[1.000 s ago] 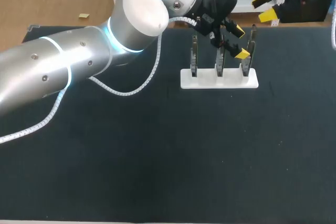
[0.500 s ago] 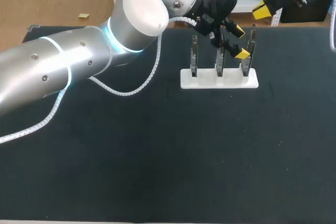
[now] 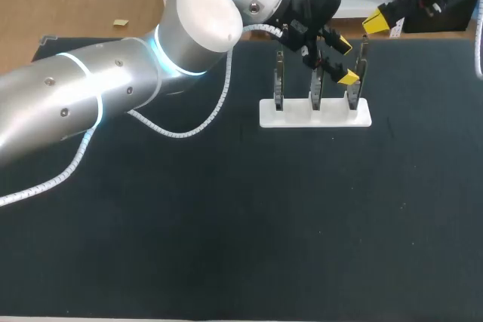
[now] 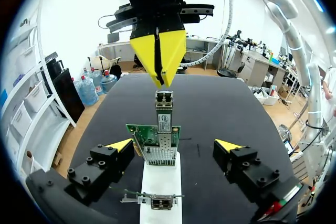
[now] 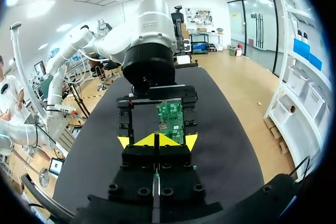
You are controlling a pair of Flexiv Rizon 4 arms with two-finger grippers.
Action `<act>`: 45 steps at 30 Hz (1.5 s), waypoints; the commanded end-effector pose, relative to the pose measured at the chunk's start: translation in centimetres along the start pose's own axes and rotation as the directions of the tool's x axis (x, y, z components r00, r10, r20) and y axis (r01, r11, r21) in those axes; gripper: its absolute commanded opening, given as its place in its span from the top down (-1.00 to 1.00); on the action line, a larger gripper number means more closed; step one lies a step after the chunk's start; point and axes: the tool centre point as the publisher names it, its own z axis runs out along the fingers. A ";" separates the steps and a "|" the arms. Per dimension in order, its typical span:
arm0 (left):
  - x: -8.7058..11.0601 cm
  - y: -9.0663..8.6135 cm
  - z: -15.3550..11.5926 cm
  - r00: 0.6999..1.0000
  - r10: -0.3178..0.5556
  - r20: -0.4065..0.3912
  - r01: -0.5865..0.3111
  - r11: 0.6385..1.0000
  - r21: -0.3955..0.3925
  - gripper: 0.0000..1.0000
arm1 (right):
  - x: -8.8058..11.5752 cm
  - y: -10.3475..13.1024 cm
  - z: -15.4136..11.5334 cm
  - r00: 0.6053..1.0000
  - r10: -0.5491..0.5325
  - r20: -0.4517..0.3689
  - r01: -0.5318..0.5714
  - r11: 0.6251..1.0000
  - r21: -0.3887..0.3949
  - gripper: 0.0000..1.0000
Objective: Pick up the optical module with the left hand, and insert it into the network port with the right hand.
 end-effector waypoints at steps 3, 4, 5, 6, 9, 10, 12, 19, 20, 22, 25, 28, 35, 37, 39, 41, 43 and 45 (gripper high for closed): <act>-0.2 0.1 0.0 1.000 -0.003 -0.007 0.003 1.000 0.002 -1.00 | 0.6 -0.2 0.5 1.000 0.010 -0.019 -0.010 1.000 -0.003 1.00; -0.2 0.1 0.0 1.000 -0.003 -0.007 0.003 1.000 0.002 -1.00 | 0.9 -0.2 0.6 1.000 0.012 -0.024 -0.013 1.000 -0.002 1.00; -0.2 0.1 0.0 1.000 -0.003 -0.007 0.003 1.000 0.002 -1.00 | 1.0 -0.2 0.7 1.000 0.018 -0.025 -0.018 1.000 -0.005 1.00; -0.2 0.1 0.0 1.000 -0.003 -0.007 0.003 1.000 0.002 -1.00 | 1.2 -0.2 0.7 0.999 0.021 -0.026 -0.021 1.000 -0.005 1.00; -0.2 0.1 0.0 1.000 -0.003 -0.007 0.003 1.000 0.002 -1.00 | 1.7 -0.2 1.0 0.999 0.035 -0.040 -0.036 0.999 -0.006 1.00; -0.2 0.1 0.0 1.000 -0.003 -0.007 0.003 1.000 0.002 -1.00 | 1.8 -0.2 1.1 0.998 0.036 -0.042 -0.036 0.999 -0.005 1.00; -0.2 0.1 0.0 1.000 -0.003 -0.007 0.003 1.000 0.002 -1.00 | 2.2 -0.2 1.3 0.998 0.045 -0.046 -0.045 0.999 -0.010 1.00; -0.2 0.1 0.0 1.000 -0.003 -0.007 0.003 1.000 0.002 -1.00 | 3.0 -0.2 1.7 0.997 0.066 -0.049 -0.066 0.998 -0.017 1.00; -0.2 0.1 0.0 1.000 -0.003 -0.007 0.003 1.000 0.002 -1.00 | 3.0 -0.2 1.7 0.996 0.068 -0.049 -0.069 0.997 -0.018 1.00; -0.2 0.1 0.0 1.000 -0.003 -0.007 0.003 1.000 0.002 -1.00 | 3.3 -0.2 1.8 0.996 0.073 -0.057 -0.074 0.997 -0.017 1.00; -0.2 0.1 0.0 1.000 -0.003 -0.007 0.003 1.000 0.002 -1.00 | 3.5 -0.3 2.0 0.995 0.081 -0.059 -0.082 0.996 -0.020 1.00; -0.2 0.1 0.0 1.000 -0.003 -0.007 0.003 1.000 0.002 -1.00 | 3.7 -0.2 2.2 0.994 0.086 -0.064 -0.088 0.996 -0.025 1.00; -0.2 0.1 0.0 1.000 -0.003 -0.007 0.003 1.000 0.002 -1.00 | 4.1 -0.2 2.5 0.993 0.089 -0.082 -0.092 0.995 -0.028 1.00; -0.2 0.1 0.0 1.000 -0.003 -0.007 0.003 1.000 0.002 -1.00 | 4.1 -0.2 2.5 0.992 0.089 -0.086 -0.092 0.995 -0.028 1.00; -0.2 0.1 0.0 1.000 -0.003 -0.007 0.003 1.000 0.002 -1.00 | 4.2 -0.3 2.7 0.992 0.089 -0.091 -0.092 0.995 -0.029 1.00; -0.2 0.1 0.0 1.000 -0.003 -0.007 0.003 1.000 0.002 -1.00 | 4.3 -0.2 2.7 0.992 0.090 -0.092 -0.093 0.995 -0.029 1.00; -0.2 0.1 0.0 1.000 -0.003 -0.007 0.003 1.000 0.002 -1.00 | 4.3 -0.2 2.7 0.992 0.093 -0.089 -0.096 0.995 -0.029 1.00; -0.2 0.1 0.0 1.000 -0.003 -0.007 0.003 1.000 0.002 -1.00 | 4.2 -0.2 2.7 0.992 0.092 -0.084 -0.095 0.995 -0.028 1.00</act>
